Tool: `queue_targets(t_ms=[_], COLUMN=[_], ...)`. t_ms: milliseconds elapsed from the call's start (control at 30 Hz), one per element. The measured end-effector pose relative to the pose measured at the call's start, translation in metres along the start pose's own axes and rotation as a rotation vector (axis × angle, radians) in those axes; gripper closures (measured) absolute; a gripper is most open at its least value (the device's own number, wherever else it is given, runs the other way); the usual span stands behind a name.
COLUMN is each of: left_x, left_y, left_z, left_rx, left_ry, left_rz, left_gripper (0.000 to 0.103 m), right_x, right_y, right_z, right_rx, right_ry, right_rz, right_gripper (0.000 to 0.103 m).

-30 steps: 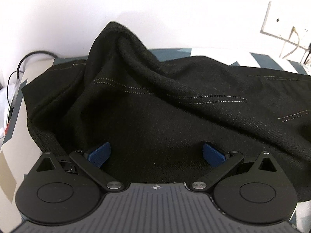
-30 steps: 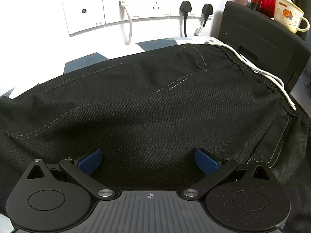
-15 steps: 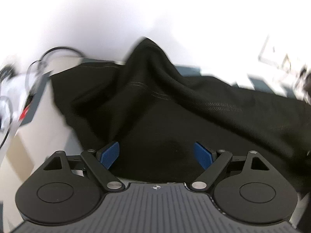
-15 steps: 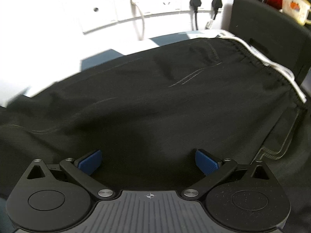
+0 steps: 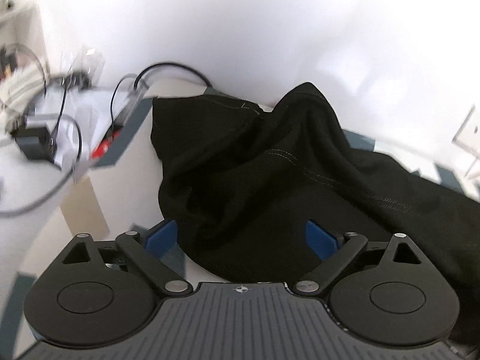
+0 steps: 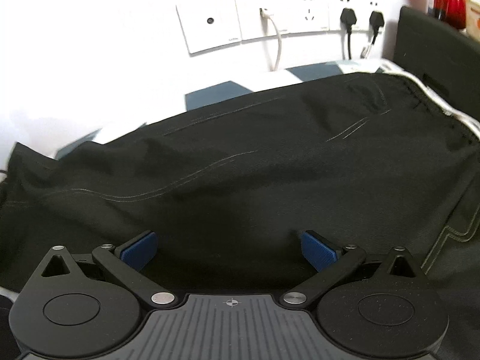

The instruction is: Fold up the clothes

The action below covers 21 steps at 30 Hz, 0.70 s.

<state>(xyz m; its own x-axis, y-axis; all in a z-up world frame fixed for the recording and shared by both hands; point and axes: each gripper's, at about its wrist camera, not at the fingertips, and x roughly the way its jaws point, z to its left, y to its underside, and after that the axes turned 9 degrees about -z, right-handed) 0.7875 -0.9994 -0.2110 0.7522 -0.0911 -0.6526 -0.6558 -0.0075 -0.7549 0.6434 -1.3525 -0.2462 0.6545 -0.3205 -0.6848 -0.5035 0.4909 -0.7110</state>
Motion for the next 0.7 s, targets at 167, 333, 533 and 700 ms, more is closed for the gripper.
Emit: queue_targets(t_ms=[167,333,533,700], left_x=[0.034,0.042,0.043,0.034], left_y=[0.001,0.002,0.004,0.007], left_z=[-0.016,-0.019,-0.021,-0.020], left_rx=[0.173,0.163,0.184,0.223], left_ry=[-0.042,-0.040,-0.008,0.014], left_rz=[0.059,0.077,0.063,0.050], left_gripper=[0.011,0.012,0.026,0.095], right_x=[0.012,0.014,0.014,0.018], right_y=[0.003,0.008,0.009,0.011], right_z=[-0.003,0.007,0.011,0.014], right_rx=[0.011,-0.066,-0.073,-0.100], right_ry=[0.043,0.052,0.067,0.075], right_rz=[0.033,0.039,0.034,0.018], right_gripper=[0.001,0.001,0.001,0.001])
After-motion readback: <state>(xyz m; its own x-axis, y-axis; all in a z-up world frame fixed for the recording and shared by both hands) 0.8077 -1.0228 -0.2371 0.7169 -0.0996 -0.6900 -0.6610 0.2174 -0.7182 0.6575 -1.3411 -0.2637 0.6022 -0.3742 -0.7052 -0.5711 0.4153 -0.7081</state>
